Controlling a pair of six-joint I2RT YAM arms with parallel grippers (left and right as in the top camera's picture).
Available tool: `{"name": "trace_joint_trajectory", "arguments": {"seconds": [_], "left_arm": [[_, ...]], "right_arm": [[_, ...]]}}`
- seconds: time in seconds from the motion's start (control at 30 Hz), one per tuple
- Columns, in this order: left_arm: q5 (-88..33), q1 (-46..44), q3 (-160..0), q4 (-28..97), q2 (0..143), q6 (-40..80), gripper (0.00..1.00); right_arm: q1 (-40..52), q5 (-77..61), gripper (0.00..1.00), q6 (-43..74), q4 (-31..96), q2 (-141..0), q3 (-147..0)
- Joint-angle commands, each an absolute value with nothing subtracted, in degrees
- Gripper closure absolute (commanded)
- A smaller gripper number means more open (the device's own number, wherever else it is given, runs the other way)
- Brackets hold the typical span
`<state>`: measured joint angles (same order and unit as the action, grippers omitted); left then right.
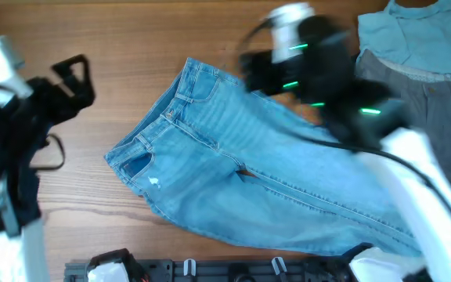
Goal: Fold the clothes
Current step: 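Drag the jeans left across the table with the right gripper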
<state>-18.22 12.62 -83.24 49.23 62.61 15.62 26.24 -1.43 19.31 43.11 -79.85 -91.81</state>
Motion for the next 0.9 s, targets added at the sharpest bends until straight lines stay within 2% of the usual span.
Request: {"name": "trace_joint_trajectory", "arguments": {"seconds": [0.0,0.1,0.13,0.17,0.27,0.47,0.63,0.83,0.87], "left_arm": [[-20.0,4.5,-83.7,49.5,74.4,8.2,0.00],[-19.9,-1.1,-83.7,46.2,87.0,-1.5,0.03],[-19.9,-1.9,-83.7,44.4,90.0,-3.9,0.06],[-19.9,-3.3,-83.7,41.0,95.9,-6.8,0.15],[-19.9,-5.1,-83.7,31.6,106.7,-9.3,0.22],[-19.9,-6.6,-83.7,19.2,118.0,-11.8,0.15],[-19.9,-7.1,-83.7,16.6,122.6,-16.3,0.16],[-23.2,-7.1,-83.6,17.8,126.0,-16.2,0.39],[-23.4,-7.2,-83.6,18.0,126.3,-16.1,0.46]], "right_arm": [[19.0,-6.1,0.20,21.7,44.1,-71.5,-94.1],[16.2,-6.5,0.20,24.4,46.9,-68.4,-94.1],[16.1,-6.5,0.20,24.1,48.0,-67.8,-94.1],[16.1,-6.5,0.20,24.1,50.0,-67.5,-94.1],[16.1,-6.5,0.19,24.3,54.9,-68.2,-94.1],[16.1,-6.4,0.19,25.7,60.4,-69.5,-94.1],[16.1,-6.5,0.19,27.2,61.5,-69.9,-94.1],[16.1,-6.5,0.19,27.2,62.7,-69.9,-94.1],[16.1,-6.5,0.19,27.2,63.1,-69.9,-94.1]]}}
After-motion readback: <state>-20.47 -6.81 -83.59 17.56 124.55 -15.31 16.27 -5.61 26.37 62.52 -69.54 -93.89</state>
